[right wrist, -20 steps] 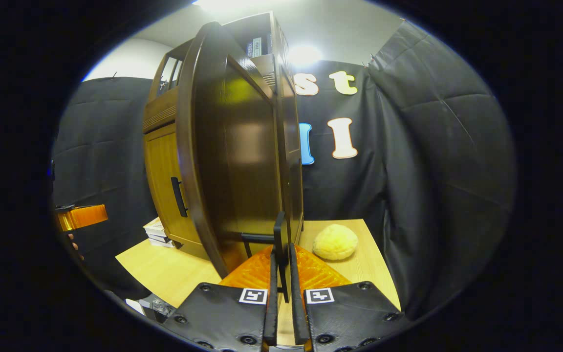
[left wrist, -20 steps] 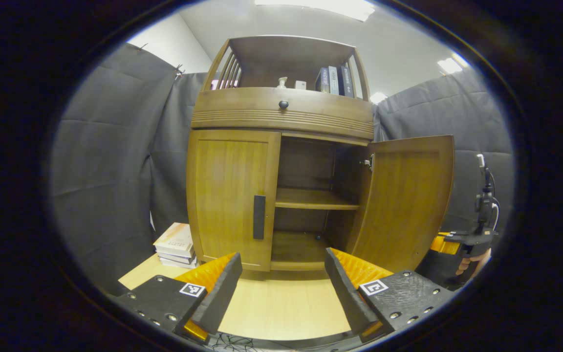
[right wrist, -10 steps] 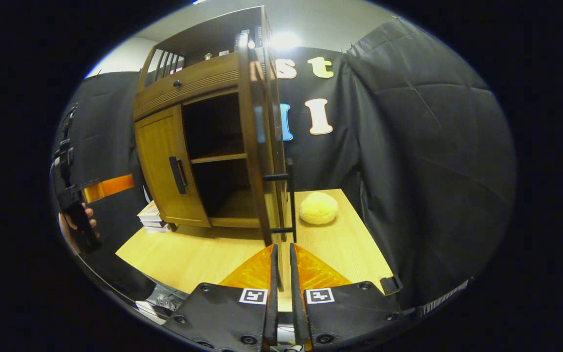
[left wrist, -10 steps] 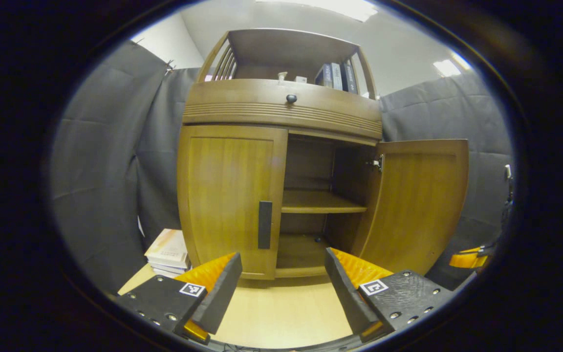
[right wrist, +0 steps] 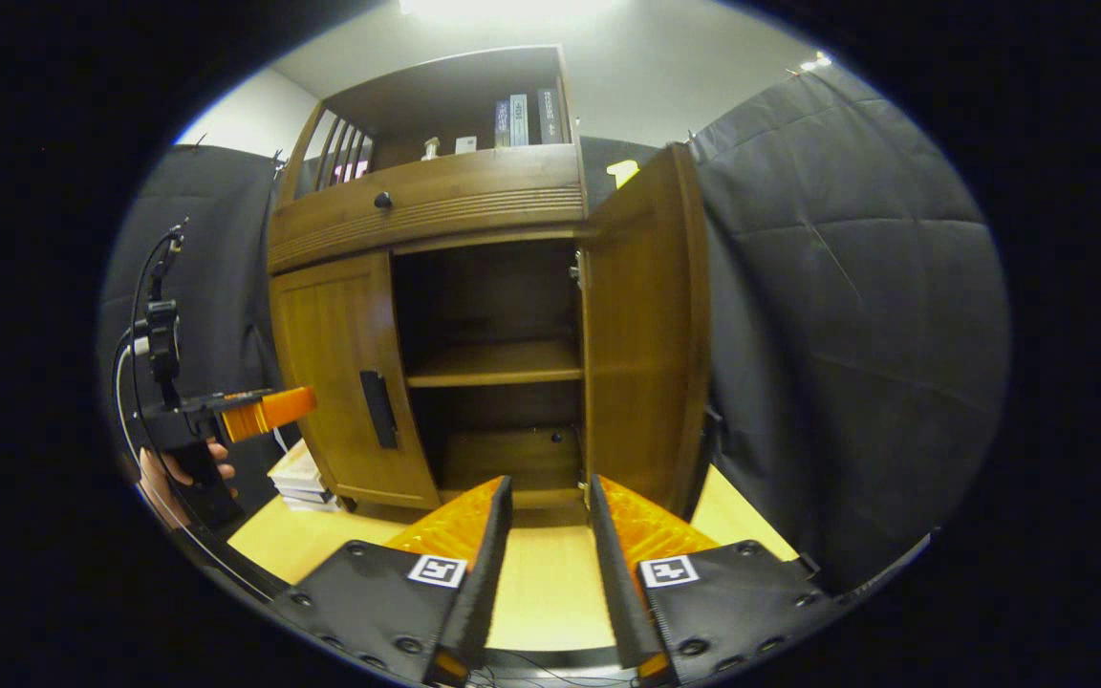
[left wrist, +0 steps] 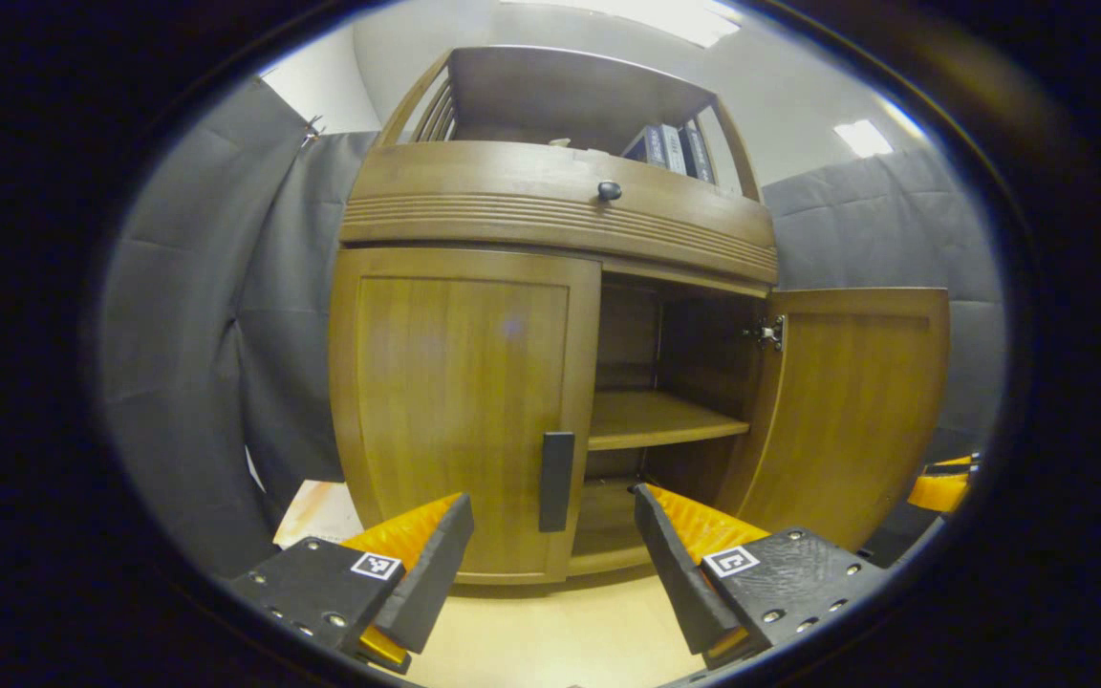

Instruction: Open the right door of the double-door shoe cabinet with the right hand, and open the left door with the left hand.

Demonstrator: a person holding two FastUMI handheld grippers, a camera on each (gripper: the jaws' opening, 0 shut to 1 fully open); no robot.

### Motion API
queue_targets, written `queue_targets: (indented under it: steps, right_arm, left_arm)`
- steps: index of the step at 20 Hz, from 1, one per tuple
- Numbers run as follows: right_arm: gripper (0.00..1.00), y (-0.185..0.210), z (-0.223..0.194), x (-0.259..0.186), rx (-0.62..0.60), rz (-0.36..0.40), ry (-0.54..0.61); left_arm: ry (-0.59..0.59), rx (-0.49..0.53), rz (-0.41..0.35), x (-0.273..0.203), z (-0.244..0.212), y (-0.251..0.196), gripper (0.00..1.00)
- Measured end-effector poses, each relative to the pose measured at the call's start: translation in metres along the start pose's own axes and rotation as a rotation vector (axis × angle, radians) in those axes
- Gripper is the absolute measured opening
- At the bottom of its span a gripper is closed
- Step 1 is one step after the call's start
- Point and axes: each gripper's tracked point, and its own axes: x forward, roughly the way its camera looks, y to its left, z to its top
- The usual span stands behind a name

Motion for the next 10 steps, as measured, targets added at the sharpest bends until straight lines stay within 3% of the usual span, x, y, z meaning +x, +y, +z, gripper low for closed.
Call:
queue_targets:
  steps: [3,10]
  right_arm:
    - [0.97,0.014,0.001,0.005,-0.016,0.045,-0.004]
    - [0.99,0.013,0.002,0.016,-0.053,0.027,-0.001]
  left_arm:
    - [-0.013,0.006,-0.002,0.010,0.003,0.012,1.00]
    - [-0.003,0.003,0.015,0.053,-0.001,0.020,1.00]
